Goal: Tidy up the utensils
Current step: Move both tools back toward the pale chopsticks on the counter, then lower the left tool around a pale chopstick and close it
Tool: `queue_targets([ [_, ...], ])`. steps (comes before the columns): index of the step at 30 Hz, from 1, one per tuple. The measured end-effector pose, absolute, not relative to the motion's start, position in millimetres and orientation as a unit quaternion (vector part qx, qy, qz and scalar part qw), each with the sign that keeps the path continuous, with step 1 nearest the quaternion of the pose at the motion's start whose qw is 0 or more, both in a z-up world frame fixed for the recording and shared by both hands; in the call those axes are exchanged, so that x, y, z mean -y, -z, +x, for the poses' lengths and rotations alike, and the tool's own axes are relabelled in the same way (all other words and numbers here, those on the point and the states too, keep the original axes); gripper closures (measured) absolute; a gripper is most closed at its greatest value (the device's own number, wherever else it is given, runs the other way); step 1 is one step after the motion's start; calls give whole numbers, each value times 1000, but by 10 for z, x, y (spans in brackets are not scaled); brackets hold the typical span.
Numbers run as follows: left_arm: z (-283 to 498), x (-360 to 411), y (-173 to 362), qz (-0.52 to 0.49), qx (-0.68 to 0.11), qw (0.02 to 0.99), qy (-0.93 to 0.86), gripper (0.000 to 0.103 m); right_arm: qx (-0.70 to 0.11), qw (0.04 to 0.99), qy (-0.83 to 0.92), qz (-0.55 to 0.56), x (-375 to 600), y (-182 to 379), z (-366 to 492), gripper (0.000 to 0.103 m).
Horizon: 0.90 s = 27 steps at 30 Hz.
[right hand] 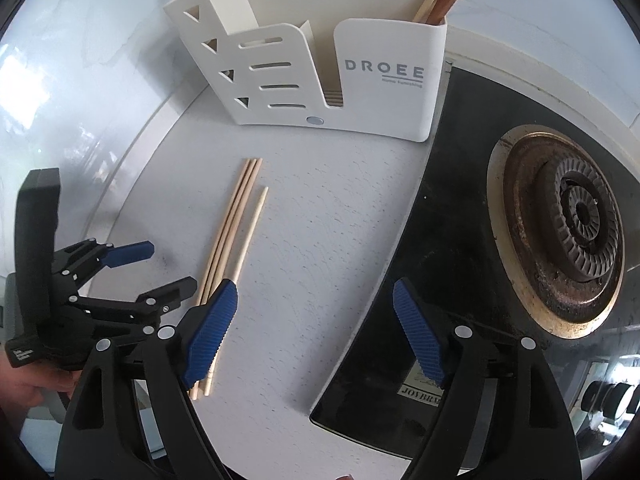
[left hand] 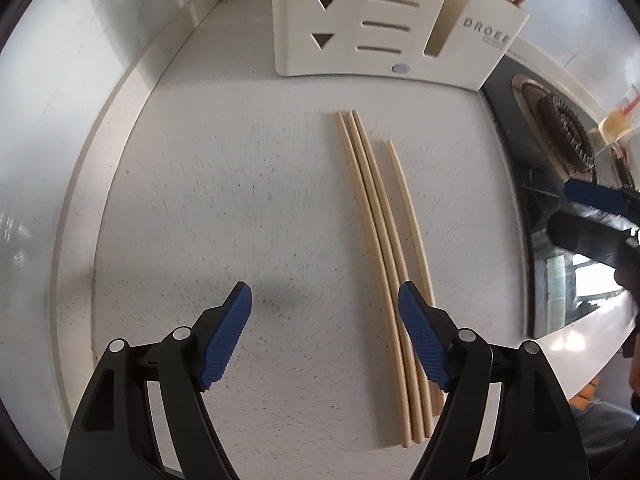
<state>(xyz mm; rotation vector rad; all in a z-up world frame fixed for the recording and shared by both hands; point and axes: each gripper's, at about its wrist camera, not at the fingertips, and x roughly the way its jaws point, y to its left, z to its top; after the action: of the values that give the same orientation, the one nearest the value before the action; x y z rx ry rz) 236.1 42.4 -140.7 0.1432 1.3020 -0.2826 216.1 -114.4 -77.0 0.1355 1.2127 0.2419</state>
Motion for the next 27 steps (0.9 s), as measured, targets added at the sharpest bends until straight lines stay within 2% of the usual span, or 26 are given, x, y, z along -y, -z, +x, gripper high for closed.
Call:
queue_targets([
  [8,2307,-369,1525,93,-614,773,128,22,-574,808,-117,61,1163,804,2166,23],
  [19,2357,-311,1555,110,-631,760,113,26,-585,800,-123,53,1123,861,2167,23],
  [20,2383,-289,1559,110,-633,758,112,29,-588,798,-123,52,1116,873,2168,23],
  [24,2415,-286,1505,111,-636,756,112,55,-597,791,-123,46,1079,906,2182,23],
  [27,2403,-302,1506,113,-637,754,113,68,-597,792,-124,30,1023,901,2196,23],
])
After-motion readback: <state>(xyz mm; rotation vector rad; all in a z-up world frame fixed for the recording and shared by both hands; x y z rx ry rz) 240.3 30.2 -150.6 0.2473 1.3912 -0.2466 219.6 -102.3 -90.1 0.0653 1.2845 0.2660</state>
